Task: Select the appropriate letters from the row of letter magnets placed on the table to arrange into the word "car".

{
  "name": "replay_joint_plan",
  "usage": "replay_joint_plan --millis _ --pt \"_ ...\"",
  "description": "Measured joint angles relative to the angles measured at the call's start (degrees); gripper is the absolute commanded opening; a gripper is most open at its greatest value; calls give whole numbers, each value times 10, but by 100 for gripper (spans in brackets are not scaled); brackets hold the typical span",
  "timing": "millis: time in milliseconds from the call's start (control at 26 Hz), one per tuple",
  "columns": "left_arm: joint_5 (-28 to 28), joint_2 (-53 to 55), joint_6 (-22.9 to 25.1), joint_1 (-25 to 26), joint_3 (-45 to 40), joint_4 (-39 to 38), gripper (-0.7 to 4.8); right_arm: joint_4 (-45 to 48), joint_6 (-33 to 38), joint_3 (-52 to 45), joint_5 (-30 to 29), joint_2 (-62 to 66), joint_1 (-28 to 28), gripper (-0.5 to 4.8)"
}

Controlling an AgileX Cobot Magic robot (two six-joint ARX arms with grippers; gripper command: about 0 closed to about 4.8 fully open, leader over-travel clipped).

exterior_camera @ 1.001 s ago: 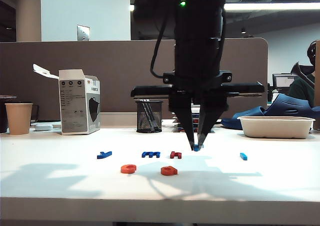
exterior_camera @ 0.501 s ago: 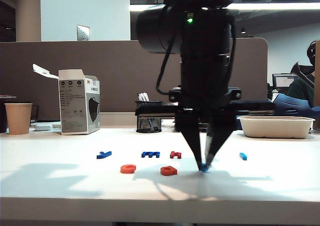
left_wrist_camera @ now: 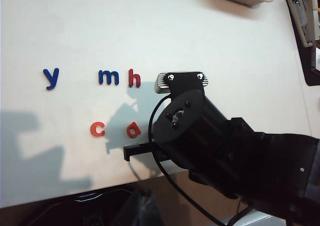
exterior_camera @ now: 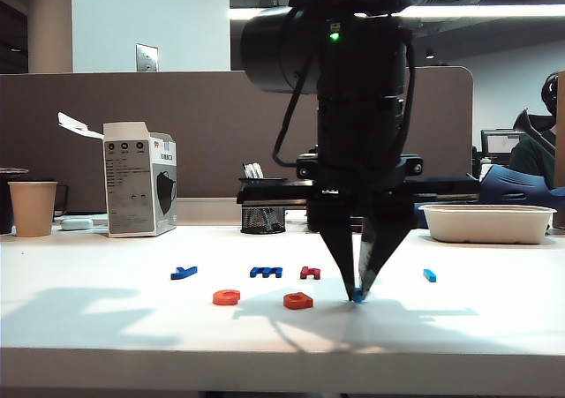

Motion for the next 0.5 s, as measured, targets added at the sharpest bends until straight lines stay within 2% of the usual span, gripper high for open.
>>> replay_joint_plan --millis 501 --pt "0 0 0 0 0 0 -5 15 -1 -19 -15 -5 -9 -6"
